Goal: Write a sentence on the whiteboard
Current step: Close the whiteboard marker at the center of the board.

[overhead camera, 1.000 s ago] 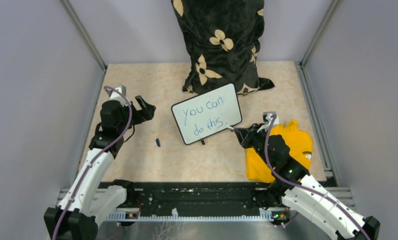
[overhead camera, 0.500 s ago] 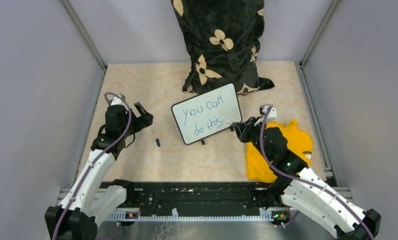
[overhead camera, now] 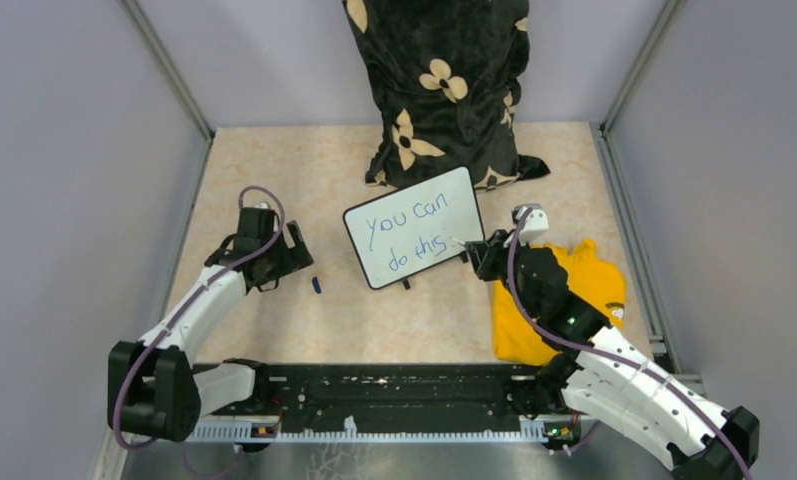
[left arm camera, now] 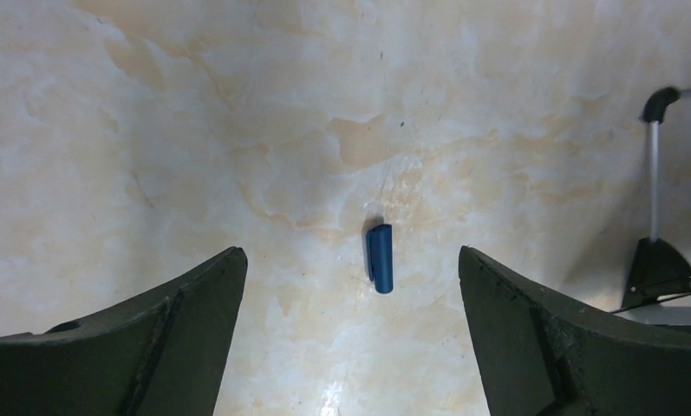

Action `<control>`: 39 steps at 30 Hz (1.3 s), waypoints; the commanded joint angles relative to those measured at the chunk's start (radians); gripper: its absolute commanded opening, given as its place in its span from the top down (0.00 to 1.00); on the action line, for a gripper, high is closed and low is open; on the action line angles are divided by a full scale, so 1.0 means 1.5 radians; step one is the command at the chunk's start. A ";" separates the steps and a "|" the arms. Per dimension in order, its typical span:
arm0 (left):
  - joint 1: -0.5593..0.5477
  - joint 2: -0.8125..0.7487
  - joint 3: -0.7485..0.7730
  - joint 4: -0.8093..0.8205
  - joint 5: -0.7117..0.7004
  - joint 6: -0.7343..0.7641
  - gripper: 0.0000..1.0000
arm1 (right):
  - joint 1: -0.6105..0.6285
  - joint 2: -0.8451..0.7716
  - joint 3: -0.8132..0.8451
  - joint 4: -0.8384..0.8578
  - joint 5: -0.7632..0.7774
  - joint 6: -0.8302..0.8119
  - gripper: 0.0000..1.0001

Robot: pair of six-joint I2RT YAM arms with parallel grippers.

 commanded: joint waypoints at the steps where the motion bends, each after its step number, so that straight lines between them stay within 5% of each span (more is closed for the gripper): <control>1: -0.010 0.048 0.037 -0.042 0.041 0.026 0.04 | -0.007 -0.014 -0.002 0.053 0.002 -0.006 1.00; 9: -0.013 0.090 0.039 -0.028 0.085 0.035 0.17 | -0.007 -0.010 -0.021 0.082 -0.022 -0.010 1.00; 14: -0.060 0.101 0.041 -0.045 0.029 0.027 0.25 | -0.007 -0.004 -0.033 0.096 -0.029 -0.002 1.00; 39: -0.140 0.297 0.157 -0.122 -0.099 -0.155 0.34 | -0.007 -0.096 -0.025 0.042 0.040 -0.015 1.00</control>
